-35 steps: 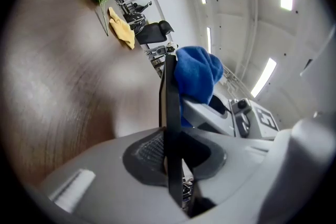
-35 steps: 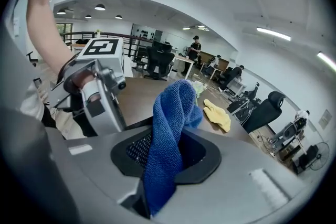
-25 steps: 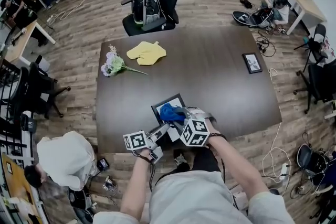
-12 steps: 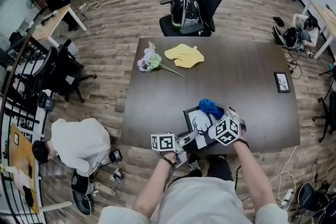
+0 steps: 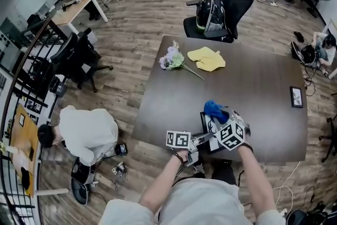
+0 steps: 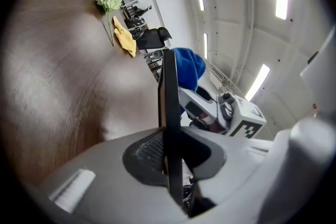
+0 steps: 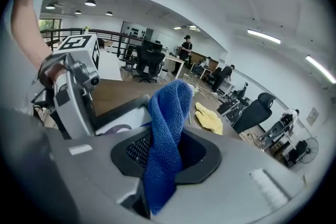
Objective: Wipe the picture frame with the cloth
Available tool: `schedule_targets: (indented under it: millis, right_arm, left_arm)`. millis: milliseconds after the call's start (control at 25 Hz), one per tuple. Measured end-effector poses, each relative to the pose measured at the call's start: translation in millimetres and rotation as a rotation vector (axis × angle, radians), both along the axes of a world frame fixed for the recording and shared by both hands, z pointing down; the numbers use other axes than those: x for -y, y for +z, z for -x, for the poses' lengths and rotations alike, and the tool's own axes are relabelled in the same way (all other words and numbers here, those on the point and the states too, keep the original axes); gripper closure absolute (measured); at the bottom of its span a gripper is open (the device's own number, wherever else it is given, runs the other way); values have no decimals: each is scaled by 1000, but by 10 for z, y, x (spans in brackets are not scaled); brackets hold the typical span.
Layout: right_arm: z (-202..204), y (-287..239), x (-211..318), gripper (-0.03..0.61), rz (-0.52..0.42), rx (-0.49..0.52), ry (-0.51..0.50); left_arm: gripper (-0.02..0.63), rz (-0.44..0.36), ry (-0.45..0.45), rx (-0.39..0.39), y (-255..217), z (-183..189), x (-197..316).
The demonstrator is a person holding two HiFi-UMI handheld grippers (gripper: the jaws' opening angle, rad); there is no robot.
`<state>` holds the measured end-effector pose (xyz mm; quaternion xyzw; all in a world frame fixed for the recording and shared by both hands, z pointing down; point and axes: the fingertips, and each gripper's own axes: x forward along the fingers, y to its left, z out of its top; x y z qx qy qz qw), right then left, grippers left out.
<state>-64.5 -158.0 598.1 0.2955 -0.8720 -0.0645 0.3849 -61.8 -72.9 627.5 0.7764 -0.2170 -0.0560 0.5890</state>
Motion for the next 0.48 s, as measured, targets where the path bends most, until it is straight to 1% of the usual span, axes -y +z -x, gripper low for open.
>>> schedule_targets:
  millis: [240,360,400,480]
  right_arm:
    - [294,-67,-296,488,7,29,-153]
    - [347,3,-484,488,22,17,-231]
    - [332,43,-525,488,30,13,-247]
    - [275,130,-547,488,42,-5,-256]
  left_arm:
    - [511,-12,19,38,41,43,-20]
    - [512,-6,-10,-6,35,161,8]
    - [512,-3,-25,-22,22,219,26]
    - [512,-5,-48,-27,1,339,53]
